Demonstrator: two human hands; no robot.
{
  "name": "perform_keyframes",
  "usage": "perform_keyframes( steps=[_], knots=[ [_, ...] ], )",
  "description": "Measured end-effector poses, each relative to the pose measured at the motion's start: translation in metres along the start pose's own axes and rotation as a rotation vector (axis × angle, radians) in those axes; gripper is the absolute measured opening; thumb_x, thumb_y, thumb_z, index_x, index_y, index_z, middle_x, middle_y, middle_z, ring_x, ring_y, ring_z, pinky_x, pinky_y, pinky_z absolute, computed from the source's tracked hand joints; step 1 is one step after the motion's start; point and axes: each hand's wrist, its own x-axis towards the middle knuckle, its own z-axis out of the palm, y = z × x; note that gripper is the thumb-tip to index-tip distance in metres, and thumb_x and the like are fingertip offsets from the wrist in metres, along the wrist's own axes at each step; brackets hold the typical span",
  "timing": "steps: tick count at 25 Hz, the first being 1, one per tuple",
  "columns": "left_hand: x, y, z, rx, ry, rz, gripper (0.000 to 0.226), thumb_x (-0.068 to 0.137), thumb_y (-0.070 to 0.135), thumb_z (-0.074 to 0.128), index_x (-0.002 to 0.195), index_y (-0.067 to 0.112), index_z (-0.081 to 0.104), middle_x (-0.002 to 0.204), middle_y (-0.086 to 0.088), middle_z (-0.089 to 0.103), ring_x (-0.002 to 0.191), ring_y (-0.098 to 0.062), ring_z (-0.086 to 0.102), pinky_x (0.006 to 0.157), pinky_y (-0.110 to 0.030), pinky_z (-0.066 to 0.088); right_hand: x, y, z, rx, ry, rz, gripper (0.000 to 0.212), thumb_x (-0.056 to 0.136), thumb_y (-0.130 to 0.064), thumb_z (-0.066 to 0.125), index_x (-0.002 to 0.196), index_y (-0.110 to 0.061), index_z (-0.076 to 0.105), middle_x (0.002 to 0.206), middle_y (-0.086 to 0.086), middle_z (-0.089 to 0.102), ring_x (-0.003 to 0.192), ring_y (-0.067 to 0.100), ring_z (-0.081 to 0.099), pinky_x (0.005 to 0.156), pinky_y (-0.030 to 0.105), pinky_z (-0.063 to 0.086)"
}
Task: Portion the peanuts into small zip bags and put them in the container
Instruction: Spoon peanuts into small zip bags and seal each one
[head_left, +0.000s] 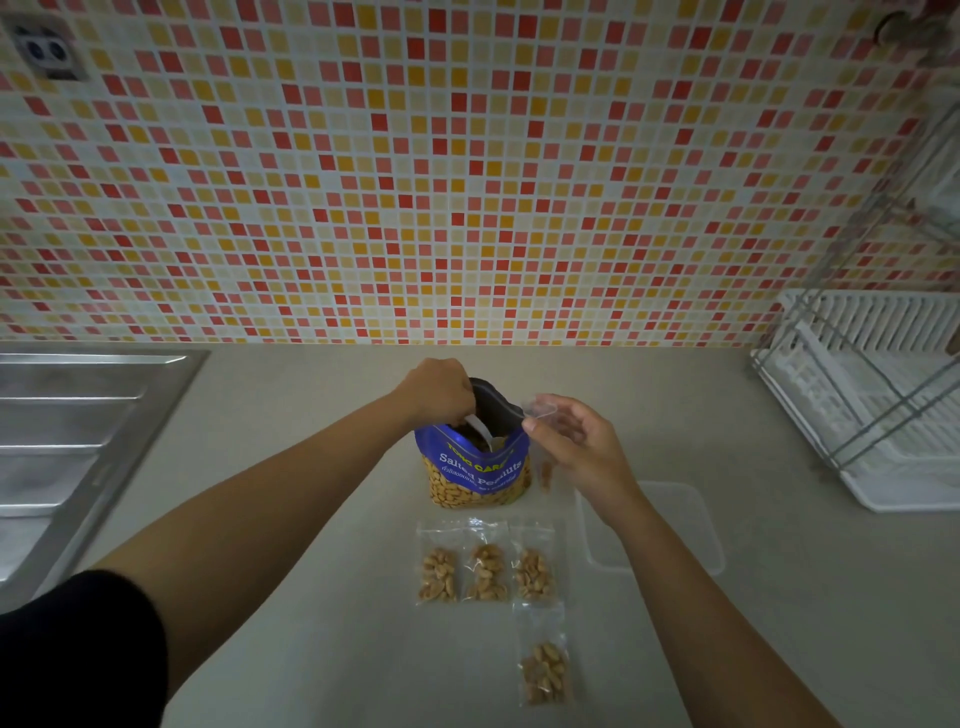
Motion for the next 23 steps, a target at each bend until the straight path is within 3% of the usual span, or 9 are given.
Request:
perform_keyframes(
  steps=[5,7,9,11,14,18,23],
  knots=[
    [-0.01,-0.004,-0.016,-0.218,0.014,-0.01,0.023,0.087,0.011,0.054,0.102,-0.001,0.068,0.073,-0.002,0.064,0.067,-0.013,0.06,0.065,-0.02,0.049,0.0,-0.001,0.001,-0.009,-0.005,0.007,0.026,0.077,-0.027,0.074,0.1,-0.03,0.063,0.104,-0.005,0.069,0.101,0.011,0.063,0.088,0.034,0.053],
    [-0.013,-0.007,-0.021,-0.233,0.005,0.013,0.025,0.089,0.009,0.052,0.105,-0.003,0.068,0.09,-0.013,0.069,0.083,-0.021,0.063,0.069,-0.019,0.047,-0.001,-0.003,0.0,-0.018,-0.005,0.008,0.026,0.077,-0.026,0.074,0.1,-0.031,0.062,0.104,-0.007,0.068,0.102,0.01,0.062,0.088,0.031,0.052],
    [-0.017,-0.013,-0.024,-0.249,0.022,-0.003,0.026,0.09,0.009,0.052,0.105,-0.006,0.067,0.096,-0.016,0.067,0.081,-0.019,0.058,0.063,-0.017,0.041,-0.001,-0.003,0.0,-0.029,-0.004,0.009,0.027,0.077,-0.026,0.074,0.101,-0.031,0.061,0.105,-0.007,0.067,0.103,0.009,0.061,0.088,0.029,0.051],
    [-0.019,-0.018,-0.028,-0.337,0.034,-0.052,0.023,0.088,0.007,0.052,0.103,-0.003,0.068,0.082,-0.005,0.062,0.068,-0.011,0.048,0.056,-0.018,0.037,-0.001,-0.003,0.0,-0.033,-0.003,0.01,0.031,0.076,-0.026,0.075,0.104,-0.028,0.062,0.106,-0.006,0.067,0.104,0.01,0.061,0.09,0.031,0.051],
    [-0.02,-0.029,-0.03,-0.448,0.046,-0.113,0.021,0.088,0.004,0.052,0.1,-0.001,0.069,0.072,-0.001,0.057,0.064,-0.011,0.041,0.052,-0.019,0.032,-0.002,-0.003,0.001,-0.071,0.002,-0.004,0.035,0.076,-0.028,0.075,0.108,-0.027,0.06,0.107,-0.007,0.066,0.105,0.01,0.061,0.085,0.025,0.051],
    [-0.025,-0.044,-0.031,-0.507,0.052,-0.129,0.015,0.089,0.006,0.053,0.092,0.005,0.068,0.073,0.0,0.057,0.066,-0.012,0.04,0.052,-0.02,0.031,-0.009,-0.007,0.007,-0.204,0.042,-0.105,0.045,0.074,-0.029,0.076,0.115,-0.023,0.058,0.107,-0.014,0.062,0.1,-0.002,0.057,0.07,0.008,0.047],
    [-0.027,-0.054,-0.03,-0.523,0.082,-0.135,0.015,0.091,0.009,0.052,0.092,0.007,0.067,0.075,0.001,0.058,0.067,-0.013,0.04,0.052,-0.021,0.032,-0.011,-0.009,0.019,-0.407,0.085,-0.257,0.05,0.071,-0.033,0.077,0.116,-0.021,0.059,0.103,-0.014,0.061,0.094,-0.003,0.056,0.078,0.015,0.046]
  ],
)
